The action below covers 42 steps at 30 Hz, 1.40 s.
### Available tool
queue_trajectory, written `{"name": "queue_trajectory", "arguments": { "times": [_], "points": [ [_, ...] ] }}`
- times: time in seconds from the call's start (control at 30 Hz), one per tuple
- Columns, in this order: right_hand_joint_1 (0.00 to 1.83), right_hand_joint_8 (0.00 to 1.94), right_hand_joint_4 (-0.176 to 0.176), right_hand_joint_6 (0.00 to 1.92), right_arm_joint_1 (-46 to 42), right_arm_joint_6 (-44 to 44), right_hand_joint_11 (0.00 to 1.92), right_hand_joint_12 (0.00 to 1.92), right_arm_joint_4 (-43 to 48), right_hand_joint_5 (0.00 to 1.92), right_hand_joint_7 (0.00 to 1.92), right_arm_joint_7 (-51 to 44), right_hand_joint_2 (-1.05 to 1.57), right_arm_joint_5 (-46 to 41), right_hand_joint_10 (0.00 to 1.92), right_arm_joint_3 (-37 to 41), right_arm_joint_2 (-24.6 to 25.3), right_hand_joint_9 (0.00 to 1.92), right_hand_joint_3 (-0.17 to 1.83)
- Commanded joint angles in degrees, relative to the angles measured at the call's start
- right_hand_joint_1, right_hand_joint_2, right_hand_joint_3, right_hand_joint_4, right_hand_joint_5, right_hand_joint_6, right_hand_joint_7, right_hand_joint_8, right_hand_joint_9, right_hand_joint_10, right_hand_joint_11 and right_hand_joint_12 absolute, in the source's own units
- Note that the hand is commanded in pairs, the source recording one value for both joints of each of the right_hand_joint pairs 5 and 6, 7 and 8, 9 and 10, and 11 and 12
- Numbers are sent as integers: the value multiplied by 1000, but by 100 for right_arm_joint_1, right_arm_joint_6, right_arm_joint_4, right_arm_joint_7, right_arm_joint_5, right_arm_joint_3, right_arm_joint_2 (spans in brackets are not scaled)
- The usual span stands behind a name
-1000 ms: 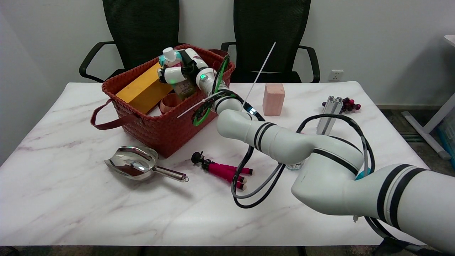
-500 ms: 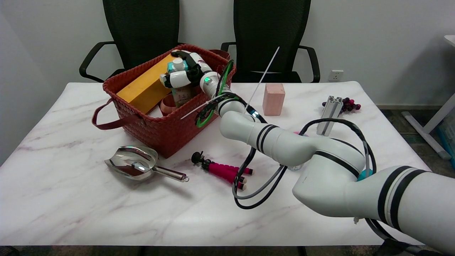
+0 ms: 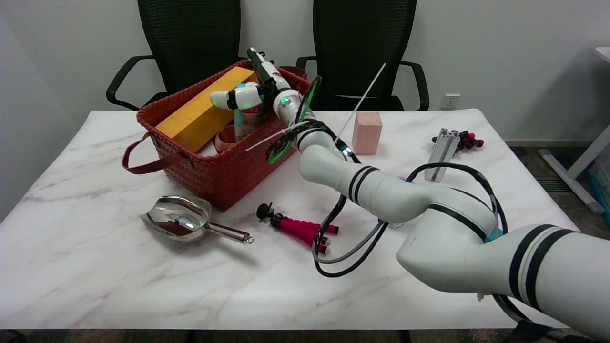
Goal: Place the blue drink carton into the brown storage basket.
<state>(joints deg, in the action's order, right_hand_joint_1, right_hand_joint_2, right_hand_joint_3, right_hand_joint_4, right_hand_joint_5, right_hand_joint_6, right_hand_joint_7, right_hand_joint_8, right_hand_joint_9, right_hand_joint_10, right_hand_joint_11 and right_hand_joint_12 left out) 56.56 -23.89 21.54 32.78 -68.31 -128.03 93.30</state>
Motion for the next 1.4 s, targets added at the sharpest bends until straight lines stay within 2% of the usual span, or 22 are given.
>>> {"name": "queue_trajectory", "arguments": {
  "times": [0.03, 0.3, 0.53, 0.87, 1.07, 1.4],
  "points": [
    [1120, 99, 0, 0, -177, -906, 0, 0, 810, 0, 99, -50, 70, 5, 0, 219, -293, 0, 866],
    [1114, 89, 0, 0, -405, -1134, 0, 0, 1578, 0, 89, -809, 160, -7, 0, 507, -553, 0, 810],
    [1111, 97, 0, 0, -712, -1574, 0, 0, 2185, 0, 97, -994, 261, -19, 0, 591, -789, 0, 788],
    [1117, 104, 0, 0, -1668, -2114, 0, 0, 3940, 0, 104, -2536, 300, -1018, 39, 734, -1356, 39, 822],
    [1116, 114, 0, 0, -2339, -2765, 0, 0, 4760, 0, 114, -2820, 351, -1045, 65, 731, -1596, 65, 832],
    [1121, 139, 0, 0, -3430, -3337, 0, 0, 6016, 0, 139, -3634, 398, -1188, 96, 734, -1879, 96, 891]
  ]
}}
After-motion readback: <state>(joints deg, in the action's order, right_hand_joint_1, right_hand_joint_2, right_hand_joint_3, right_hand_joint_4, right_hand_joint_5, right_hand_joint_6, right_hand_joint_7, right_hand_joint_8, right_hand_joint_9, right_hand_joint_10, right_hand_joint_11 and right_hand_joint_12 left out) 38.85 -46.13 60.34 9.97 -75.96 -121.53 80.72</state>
